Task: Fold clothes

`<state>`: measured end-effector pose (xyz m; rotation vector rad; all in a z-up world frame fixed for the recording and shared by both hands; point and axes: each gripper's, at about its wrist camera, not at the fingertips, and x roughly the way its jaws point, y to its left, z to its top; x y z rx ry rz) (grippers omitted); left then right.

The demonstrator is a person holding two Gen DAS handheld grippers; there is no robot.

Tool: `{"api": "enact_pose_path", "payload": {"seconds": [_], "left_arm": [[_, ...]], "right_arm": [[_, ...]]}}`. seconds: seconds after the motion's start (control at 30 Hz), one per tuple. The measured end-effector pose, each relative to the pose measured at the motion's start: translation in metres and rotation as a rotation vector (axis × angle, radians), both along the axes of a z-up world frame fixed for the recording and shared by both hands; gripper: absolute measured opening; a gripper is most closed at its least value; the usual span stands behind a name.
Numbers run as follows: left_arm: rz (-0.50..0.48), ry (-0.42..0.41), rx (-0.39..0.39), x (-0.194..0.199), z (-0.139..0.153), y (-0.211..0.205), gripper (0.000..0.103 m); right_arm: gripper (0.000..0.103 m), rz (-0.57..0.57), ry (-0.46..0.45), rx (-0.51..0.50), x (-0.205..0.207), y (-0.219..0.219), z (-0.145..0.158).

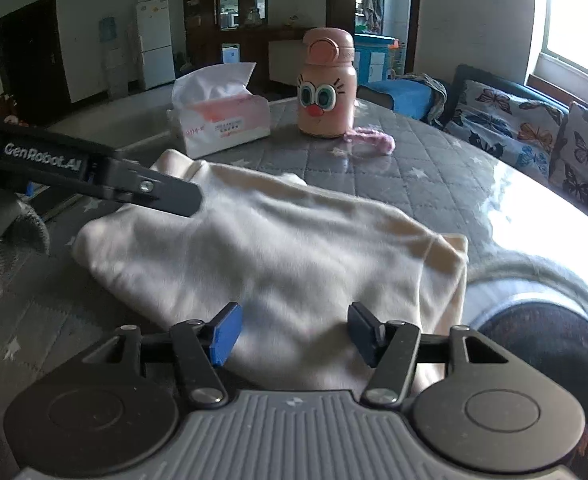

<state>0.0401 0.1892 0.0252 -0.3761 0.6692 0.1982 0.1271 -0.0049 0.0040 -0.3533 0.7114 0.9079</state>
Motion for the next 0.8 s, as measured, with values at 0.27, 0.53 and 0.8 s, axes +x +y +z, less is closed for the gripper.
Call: {"api": "enact_pose_path", "payload": {"seconds": [0.27,0.53,0.8], "left_arm": [[0.002,-0.01,0.04,-0.026,-0.003,-0.007,0.093],[-0.021,-0.042,0.09,-0.041,-0.001,-0.02,0.103],[-0.001,-0.048,0.101,-0.048,-0.003,-0.026,0.103]], "right_arm": [[0.067,-0.05,0.044,0.034,-0.007,-0.028,0.004],[0.082,-0.086,0.038,0.055,-0.016,-0.038,0.007],[0.095,-0.121,0.022,0.065,-0.025,-0.048,0.007]]}}
